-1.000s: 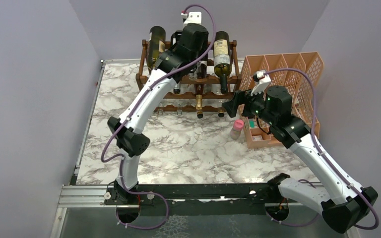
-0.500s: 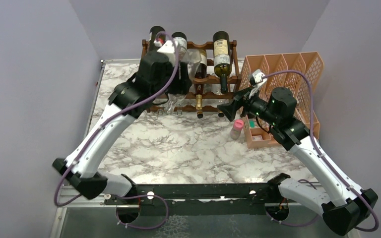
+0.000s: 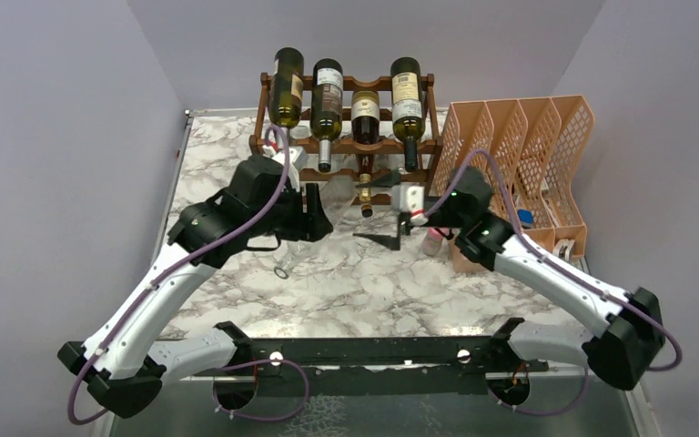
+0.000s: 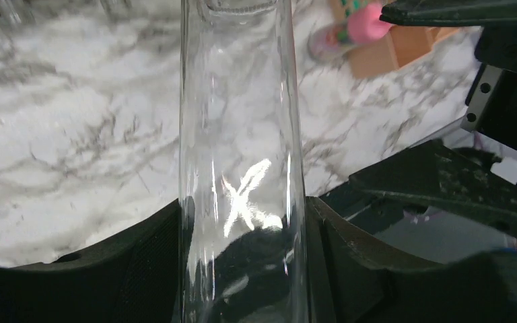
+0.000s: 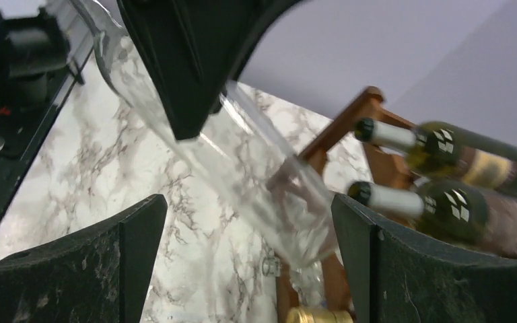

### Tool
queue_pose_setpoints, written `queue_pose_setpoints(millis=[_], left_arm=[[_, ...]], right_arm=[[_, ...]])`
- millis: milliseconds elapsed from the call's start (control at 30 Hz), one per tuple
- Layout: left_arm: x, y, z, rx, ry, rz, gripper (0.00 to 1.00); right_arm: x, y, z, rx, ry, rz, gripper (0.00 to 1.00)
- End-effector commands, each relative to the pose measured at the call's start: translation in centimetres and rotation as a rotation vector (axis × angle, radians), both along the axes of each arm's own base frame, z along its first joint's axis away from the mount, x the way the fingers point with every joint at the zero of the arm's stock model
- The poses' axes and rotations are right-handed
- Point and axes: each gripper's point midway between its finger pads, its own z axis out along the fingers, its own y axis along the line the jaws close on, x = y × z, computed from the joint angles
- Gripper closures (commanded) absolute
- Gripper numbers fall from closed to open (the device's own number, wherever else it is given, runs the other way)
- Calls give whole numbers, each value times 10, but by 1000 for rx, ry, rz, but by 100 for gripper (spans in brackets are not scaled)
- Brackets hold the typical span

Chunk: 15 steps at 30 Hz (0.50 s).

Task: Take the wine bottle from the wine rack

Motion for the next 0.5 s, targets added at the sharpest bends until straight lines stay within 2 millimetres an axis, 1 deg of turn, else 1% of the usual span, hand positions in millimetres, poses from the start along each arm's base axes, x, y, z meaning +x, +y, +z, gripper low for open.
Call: queue_pose_setpoints(millis=[0, 100, 167, 233, 300, 400, 467], left_arm=[[-21, -11, -38, -19, 174, -38, 100], [-23, -10, -52, 3, 208, -42, 100], [-23, -11, -57, 9, 224, -46, 100], [-24, -12, -62, 18, 240, -52, 100], [-23, -13, -67, 28, 249, -56, 100], [-22, -15, -72, 37, 269, -59, 100], [-21, -16, -74, 44, 277, -55, 100]], right_arm=[[-12, 41, -21, -94, -278, 133, 6], [-18, 56, -54, -151, -308, 213, 7], [-20, 63, -78, -194, -301, 236, 7], [-22, 68, -96, -212, -293, 266, 7], [-24, 77, -107, -219, -293, 281, 7], [-28, 89, -119, -213, -302, 296, 10], [-33, 95, -126, -193, -308, 306, 15]])
